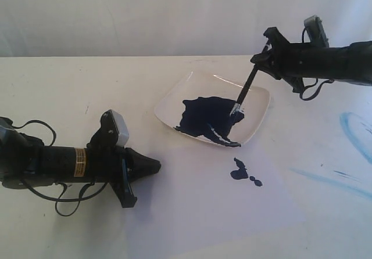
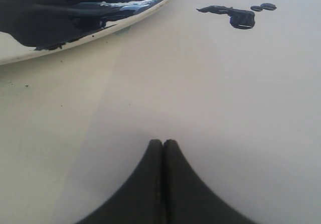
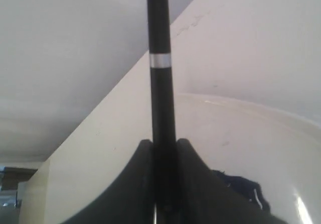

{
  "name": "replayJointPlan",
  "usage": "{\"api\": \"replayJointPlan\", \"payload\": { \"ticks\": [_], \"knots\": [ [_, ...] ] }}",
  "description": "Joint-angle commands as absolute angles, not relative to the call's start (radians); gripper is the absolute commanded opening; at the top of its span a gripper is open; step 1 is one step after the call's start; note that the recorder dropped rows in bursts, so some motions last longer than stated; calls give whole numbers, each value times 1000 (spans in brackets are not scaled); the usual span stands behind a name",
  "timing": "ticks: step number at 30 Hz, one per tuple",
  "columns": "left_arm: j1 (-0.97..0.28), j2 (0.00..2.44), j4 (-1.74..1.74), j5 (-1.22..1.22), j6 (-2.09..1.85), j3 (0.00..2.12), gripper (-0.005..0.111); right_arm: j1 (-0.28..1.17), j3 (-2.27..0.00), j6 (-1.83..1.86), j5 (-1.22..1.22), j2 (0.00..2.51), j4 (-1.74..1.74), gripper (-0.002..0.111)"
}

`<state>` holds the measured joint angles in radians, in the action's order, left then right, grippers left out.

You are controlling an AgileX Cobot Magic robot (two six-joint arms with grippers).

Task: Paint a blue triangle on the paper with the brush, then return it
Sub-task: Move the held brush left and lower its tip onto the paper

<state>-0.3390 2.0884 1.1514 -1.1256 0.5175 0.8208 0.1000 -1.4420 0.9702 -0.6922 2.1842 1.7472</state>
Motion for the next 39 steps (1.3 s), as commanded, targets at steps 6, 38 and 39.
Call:
{"api": "replayJointPlan", "payload": {
  "ticks": [6,38,39],
  "knots": [
    [-339,2084,1168,-1105,520,816,0,126,-1447,1077,-830,2170,1744,0],
    [-339,2084,1172,-1105,520,816,0,378,-1465,1358,-1068,2162,1728,0],
    [-339,2084,1172,-1105,520,816,0,384,-1465,1365,-1068,2162,1728,0]
  ]
}}
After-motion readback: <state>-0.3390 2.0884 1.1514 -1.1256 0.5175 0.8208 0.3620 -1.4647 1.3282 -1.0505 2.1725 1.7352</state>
